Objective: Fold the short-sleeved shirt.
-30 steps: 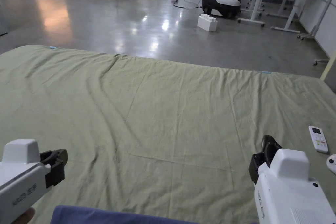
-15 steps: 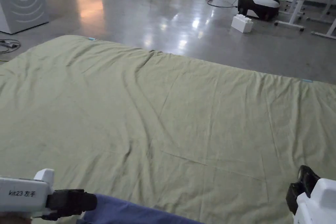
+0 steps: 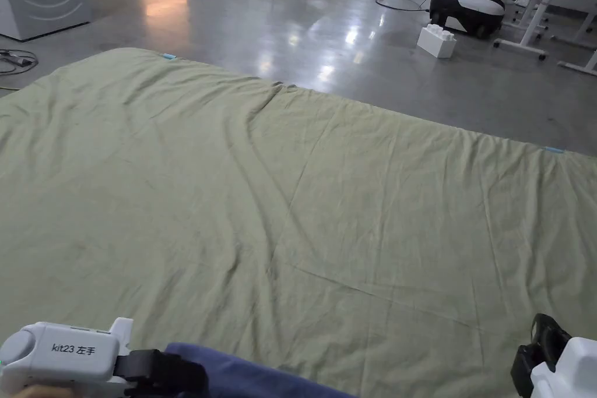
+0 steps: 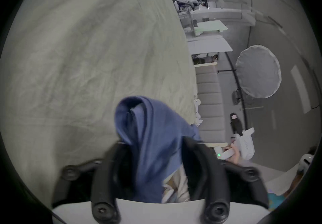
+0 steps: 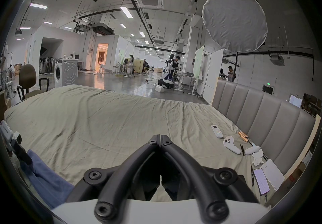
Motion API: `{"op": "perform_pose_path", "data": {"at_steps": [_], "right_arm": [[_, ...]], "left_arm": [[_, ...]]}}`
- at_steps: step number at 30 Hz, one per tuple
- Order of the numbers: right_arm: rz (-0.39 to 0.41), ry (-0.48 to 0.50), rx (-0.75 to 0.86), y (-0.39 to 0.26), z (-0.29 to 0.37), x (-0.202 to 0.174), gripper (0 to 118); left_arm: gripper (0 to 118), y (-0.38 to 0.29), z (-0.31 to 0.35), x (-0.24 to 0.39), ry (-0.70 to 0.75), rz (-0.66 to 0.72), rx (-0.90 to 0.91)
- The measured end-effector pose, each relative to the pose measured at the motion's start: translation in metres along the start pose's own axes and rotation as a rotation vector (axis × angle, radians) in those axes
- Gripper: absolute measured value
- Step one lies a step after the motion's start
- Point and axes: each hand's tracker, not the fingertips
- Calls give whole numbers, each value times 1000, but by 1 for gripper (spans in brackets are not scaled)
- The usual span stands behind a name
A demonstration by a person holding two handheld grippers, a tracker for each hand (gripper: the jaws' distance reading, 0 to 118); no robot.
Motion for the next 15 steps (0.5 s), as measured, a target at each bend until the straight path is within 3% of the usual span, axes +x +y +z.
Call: {"op": "perform_pose_path", "data": {"at_steps": [2,4,6,15], "right_arm": [[1,6,-2,0,-1,-3,0],[5,11,-4,1,-2,-5,0],[4,18,-3,2,-2,-7,0],[8,32,5,3,-4,-7,0]], "left_arm": [[20,-4,-8,7,45,-20,-16],[14,-5,-9,8,70,-23,-19],[11,-12,0,50,125,-64,-8],[9,4,29,98,240,-150,1]]}}
